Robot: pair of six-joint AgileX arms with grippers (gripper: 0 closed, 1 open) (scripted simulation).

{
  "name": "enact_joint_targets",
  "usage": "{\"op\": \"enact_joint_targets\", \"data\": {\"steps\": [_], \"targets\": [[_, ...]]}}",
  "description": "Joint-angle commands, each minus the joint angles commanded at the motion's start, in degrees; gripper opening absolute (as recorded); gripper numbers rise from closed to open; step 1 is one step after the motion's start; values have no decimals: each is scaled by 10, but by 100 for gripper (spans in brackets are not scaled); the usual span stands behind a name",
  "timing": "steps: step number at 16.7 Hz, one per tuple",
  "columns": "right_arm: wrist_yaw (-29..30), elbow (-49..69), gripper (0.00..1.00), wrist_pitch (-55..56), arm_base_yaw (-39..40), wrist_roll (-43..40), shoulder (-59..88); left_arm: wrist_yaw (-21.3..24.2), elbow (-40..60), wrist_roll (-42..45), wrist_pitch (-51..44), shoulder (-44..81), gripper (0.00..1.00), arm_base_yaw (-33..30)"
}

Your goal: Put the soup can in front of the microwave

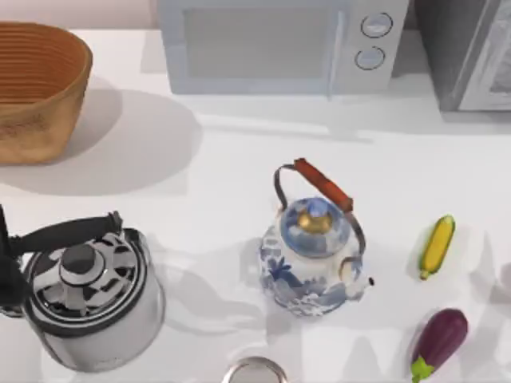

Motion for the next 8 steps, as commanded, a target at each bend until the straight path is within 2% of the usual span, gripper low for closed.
{"op": "enact_joint_targets", "data": {"steps": [4, 8], "targets": [[0, 0, 100, 0, 0, 0, 0, 0, 17, 15, -11, 13, 100, 3], [0, 0, 100, 0, 0, 0, 0, -5, 110, 97, -78, 100, 100, 29]]}}
